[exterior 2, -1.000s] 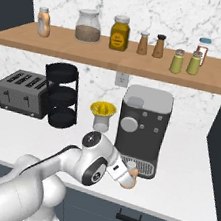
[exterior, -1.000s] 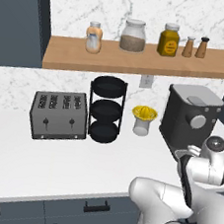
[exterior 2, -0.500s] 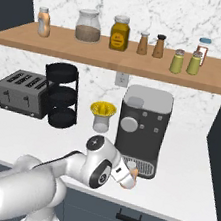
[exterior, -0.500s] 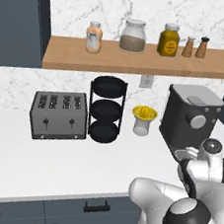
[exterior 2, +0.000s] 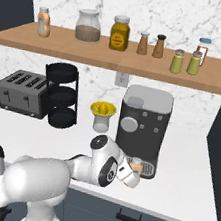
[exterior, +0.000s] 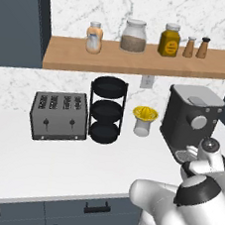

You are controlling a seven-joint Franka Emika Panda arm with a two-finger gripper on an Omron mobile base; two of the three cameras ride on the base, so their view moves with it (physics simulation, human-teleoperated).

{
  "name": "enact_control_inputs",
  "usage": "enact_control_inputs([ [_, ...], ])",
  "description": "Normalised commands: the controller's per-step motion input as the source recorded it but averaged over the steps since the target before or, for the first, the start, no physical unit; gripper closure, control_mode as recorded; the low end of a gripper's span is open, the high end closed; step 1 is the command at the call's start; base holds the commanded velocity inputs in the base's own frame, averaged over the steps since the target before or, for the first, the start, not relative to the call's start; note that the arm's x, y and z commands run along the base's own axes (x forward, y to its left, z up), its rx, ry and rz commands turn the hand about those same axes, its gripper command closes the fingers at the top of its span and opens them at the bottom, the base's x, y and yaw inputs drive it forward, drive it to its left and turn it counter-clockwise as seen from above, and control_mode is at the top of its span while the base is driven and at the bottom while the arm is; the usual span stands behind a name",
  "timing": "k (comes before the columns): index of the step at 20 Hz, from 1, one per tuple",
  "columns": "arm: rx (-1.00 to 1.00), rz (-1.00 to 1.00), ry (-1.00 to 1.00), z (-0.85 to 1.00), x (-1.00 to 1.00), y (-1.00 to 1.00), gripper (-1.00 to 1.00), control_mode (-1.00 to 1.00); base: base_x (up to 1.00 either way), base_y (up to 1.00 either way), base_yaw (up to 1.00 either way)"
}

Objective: Put the shaker and condiment bottle from the counter next to their counterparts in the cabinet.

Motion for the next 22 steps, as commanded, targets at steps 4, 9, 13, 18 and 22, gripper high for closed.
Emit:
enact_control_inputs([
  [4,0.0,-0.02,0.0,0.0,0.03,0.0,1.0,-1.0,0.0,0.0,0.0],
  [9,0.05,0.0,0.0,0.18,0.0,0.0,1.0,-1.0,0.0,0.0,0.0],
  [13,0.09,0.0,0.0,0.37,-0.03,0.05,1.0,-1.0,0.0,0.0,0.0],
  [18,0.05,0.0,0.0,0.23,-0.12,0.21,1.0,-1.0,0.0,0.0,0.0],
  [22,-0.06,0.0,-0.05,0.0,-0.34,0.55,1.0,-1.0,0.0,0.0,0.0],
])
